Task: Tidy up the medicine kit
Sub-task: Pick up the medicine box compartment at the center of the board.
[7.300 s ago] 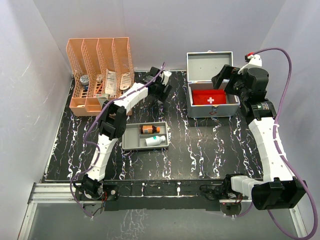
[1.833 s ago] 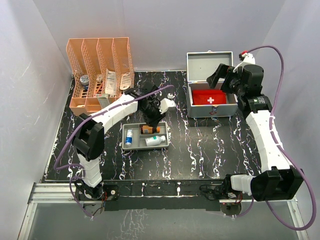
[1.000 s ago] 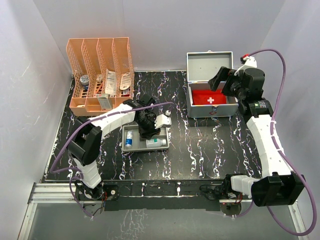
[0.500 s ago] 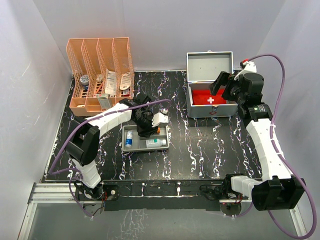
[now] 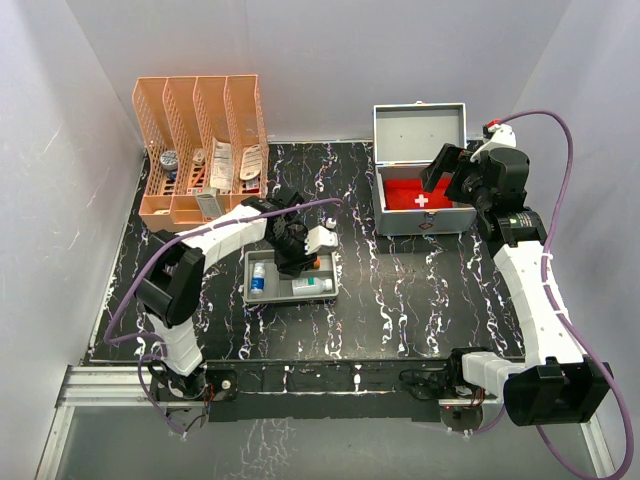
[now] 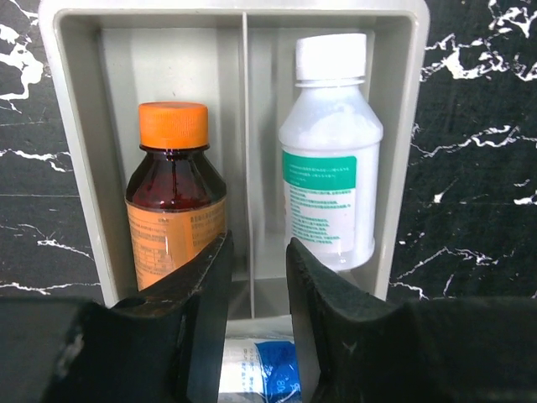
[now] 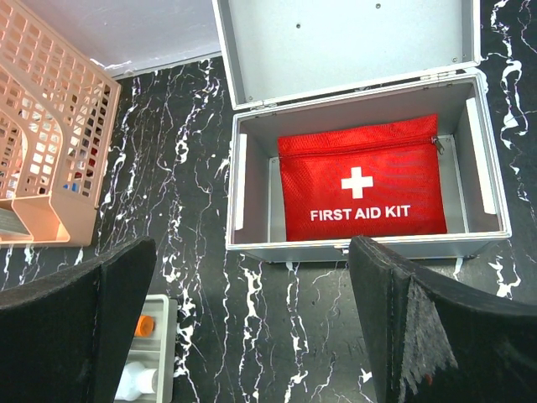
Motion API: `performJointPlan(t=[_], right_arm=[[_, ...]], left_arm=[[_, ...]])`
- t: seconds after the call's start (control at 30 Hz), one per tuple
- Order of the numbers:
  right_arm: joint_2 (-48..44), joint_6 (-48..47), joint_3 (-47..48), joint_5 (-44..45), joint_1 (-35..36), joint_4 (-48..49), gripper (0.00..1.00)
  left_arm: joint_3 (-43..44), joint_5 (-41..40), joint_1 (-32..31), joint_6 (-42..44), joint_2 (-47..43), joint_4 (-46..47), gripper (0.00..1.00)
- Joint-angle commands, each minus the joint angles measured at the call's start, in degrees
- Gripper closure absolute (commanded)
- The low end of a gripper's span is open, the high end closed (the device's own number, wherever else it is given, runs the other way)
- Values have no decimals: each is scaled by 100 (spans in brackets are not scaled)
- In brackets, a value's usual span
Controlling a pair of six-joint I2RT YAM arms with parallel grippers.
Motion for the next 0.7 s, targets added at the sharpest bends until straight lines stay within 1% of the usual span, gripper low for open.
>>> performJointPlan(t=[0.0, 0.47, 0.67], right_arm=[[-161, -33, 114, 70, -25, 111, 2], [-231, -80, 146, 122, -25, 0, 2], [-283, -87, 175, 130, -25, -104, 2]], left_arm=[[239, 69, 25, -74, 139, 108, 70], [195, 133, 14, -247, 316, 13, 70], [-64, 72, 5, -382, 359, 243, 69]])
